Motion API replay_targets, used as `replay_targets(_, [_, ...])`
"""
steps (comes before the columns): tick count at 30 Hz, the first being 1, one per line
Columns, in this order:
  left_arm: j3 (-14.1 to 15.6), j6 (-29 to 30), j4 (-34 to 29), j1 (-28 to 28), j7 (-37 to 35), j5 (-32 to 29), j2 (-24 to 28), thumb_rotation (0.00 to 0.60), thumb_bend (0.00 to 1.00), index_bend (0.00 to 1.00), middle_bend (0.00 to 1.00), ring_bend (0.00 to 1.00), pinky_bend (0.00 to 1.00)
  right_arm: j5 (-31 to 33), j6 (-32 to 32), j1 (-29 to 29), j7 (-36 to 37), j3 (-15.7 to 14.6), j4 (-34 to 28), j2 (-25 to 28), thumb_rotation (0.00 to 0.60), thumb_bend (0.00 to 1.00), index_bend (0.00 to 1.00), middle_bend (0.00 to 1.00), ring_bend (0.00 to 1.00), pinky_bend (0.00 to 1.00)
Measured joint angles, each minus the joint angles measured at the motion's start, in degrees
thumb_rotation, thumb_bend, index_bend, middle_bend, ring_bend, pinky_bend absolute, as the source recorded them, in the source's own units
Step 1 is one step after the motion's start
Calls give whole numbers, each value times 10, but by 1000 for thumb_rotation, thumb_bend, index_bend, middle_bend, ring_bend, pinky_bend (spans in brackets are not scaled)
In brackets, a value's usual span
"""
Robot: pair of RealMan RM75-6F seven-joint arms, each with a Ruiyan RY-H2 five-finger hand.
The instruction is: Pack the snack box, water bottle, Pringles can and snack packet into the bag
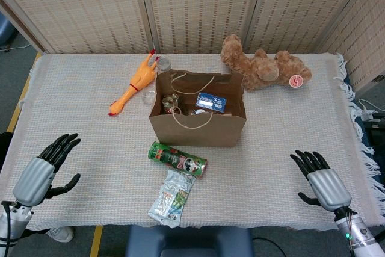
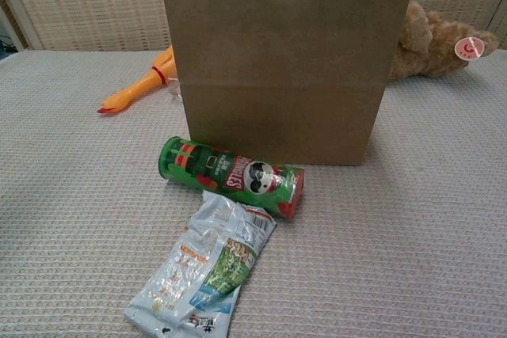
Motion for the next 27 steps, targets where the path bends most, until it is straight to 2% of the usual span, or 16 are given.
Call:
replay_targets(5, [32, 41, 99, 18, 0, 78, -44, 600, 372, 57, 32, 27, 196, 2, -1, 0, -5, 1, 0, -2, 600, 128, 53, 0, 0, 0])
replay_targets(9, [57, 45, 145, 21, 30, 135, -87, 600, 372, 66, 26, 27, 201, 7, 0, 0, -11, 3, -2, -4, 600, 128, 53, 0, 0, 0])
replay_targets(15, [58, -19, 129, -15, 68, 146, -99, 600, 373, 65, 17, 27, 202, 11, 3, -1, -11, 5, -2, -5, 600, 128, 53, 0, 0, 0])
replay_targets(22, [37, -108, 84, -91, 115, 154, -103, 600, 373, 47, 19, 26, 200, 18, 2, 0, 1, 9, -2, -2, 600, 128, 53, 0, 0, 0])
replay_targets(27, [27, -158, 77, -129, 134, 158, -131, 600, 372, 28, 6, 15, 191, 33, -1, 0, 13, 14, -3, 1, 600, 128, 53, 0, 0, 0])
